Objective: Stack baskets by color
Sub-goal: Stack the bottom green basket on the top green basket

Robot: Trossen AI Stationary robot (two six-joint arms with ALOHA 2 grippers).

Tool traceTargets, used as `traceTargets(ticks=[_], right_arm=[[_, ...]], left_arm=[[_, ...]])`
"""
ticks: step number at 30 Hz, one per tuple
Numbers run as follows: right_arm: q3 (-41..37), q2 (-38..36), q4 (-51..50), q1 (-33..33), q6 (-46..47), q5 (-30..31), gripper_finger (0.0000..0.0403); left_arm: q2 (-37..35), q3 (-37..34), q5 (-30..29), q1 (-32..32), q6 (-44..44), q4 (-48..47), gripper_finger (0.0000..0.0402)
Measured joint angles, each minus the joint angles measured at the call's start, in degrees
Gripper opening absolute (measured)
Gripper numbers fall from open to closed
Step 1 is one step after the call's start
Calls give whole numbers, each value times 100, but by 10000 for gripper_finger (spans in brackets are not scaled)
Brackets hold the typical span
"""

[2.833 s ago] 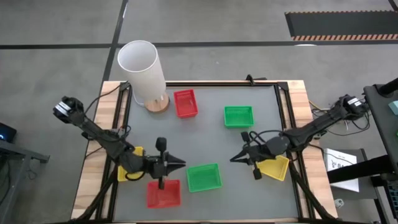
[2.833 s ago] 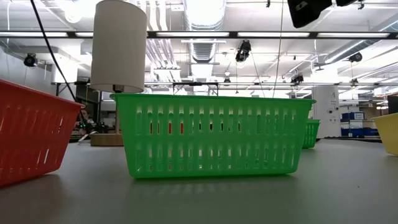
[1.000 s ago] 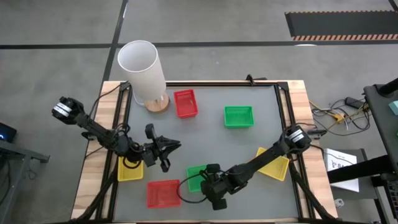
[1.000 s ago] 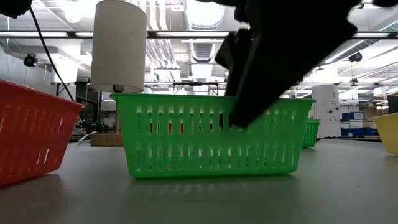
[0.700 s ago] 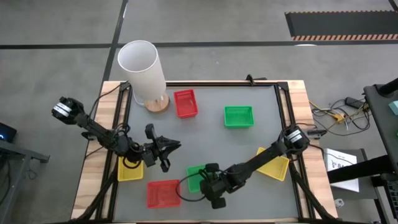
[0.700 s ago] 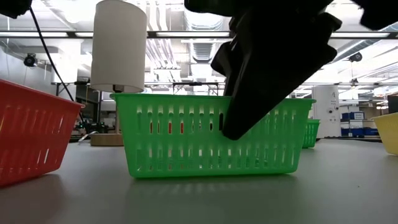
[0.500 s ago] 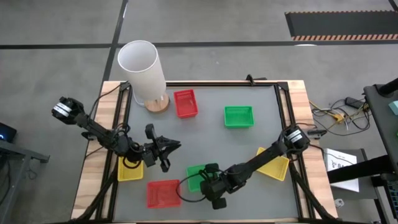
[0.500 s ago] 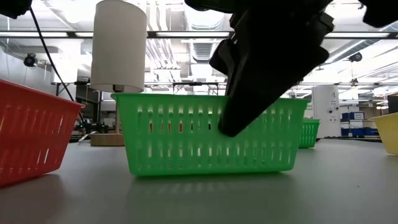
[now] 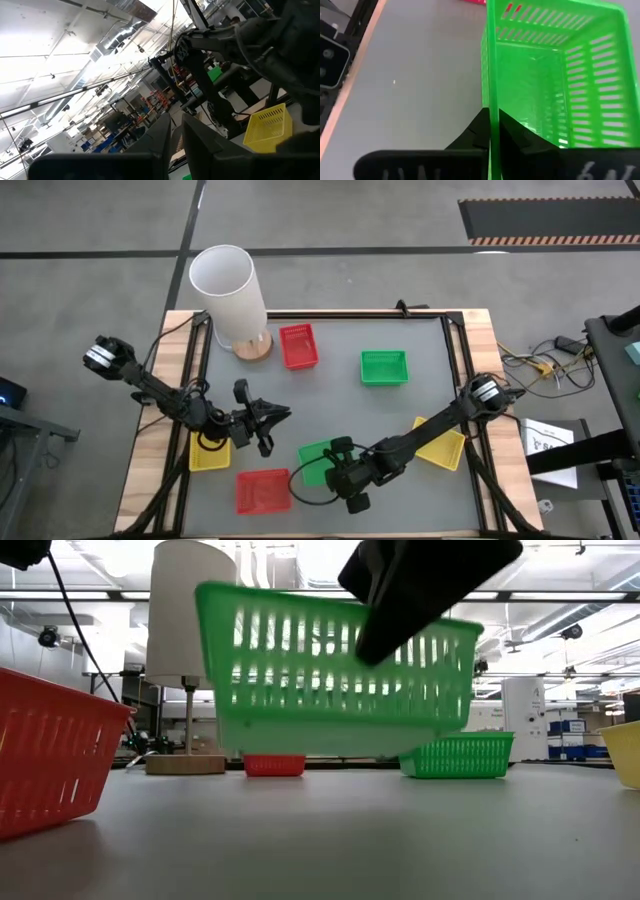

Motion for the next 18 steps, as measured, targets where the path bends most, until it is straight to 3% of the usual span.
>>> traceTargets(ticks=[10, 18], right_arm=[[-153, -613, -972, -277, -584, 471, 8], [-1138, -1727, -921, -822, -937, 560, 8]], left_arm=[[0, 7, -2, 2, -9, -4, 31], [-2, 11, -9, 4, -4, 0, 31]])
